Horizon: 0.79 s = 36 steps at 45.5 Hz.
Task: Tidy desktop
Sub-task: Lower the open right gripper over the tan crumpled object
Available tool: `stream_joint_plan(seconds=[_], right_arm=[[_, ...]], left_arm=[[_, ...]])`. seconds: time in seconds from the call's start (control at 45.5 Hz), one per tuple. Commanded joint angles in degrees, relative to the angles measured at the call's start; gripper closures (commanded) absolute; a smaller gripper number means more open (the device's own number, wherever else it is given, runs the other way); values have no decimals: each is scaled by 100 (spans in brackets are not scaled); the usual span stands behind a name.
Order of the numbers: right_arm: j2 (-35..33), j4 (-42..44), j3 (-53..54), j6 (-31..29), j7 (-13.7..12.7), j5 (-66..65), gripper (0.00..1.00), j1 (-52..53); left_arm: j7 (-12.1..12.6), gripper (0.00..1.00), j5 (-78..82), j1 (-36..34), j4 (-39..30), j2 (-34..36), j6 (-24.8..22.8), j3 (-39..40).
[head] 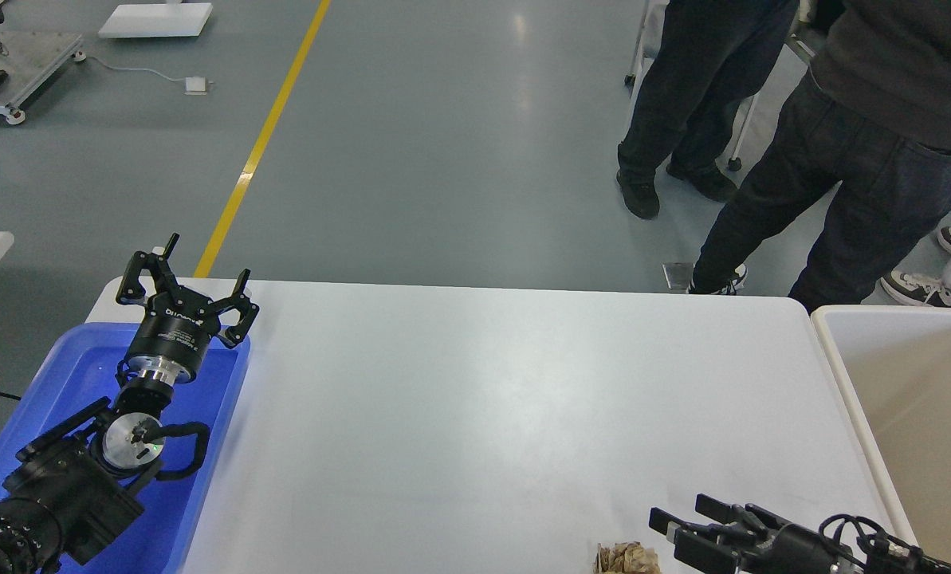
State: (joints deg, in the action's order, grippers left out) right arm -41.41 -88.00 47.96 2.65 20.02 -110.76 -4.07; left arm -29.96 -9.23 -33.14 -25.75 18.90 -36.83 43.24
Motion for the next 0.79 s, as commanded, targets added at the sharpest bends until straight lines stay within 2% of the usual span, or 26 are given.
stream_joint_plan(seconds=[0.0,0.483,0.769], right_arm=[[-631,-15,-804,-89,90,-78,1,573],[-763,-41,-2220,-748,81,19,1,2340],[-649,-41,-2633,-907,81,19,1,2604]], left_arm=[[-1,0,0,0,0,0,1,0],[7,0,0,0,0,0,9,0],[-1,0,0,-9,0,0,1,0]])
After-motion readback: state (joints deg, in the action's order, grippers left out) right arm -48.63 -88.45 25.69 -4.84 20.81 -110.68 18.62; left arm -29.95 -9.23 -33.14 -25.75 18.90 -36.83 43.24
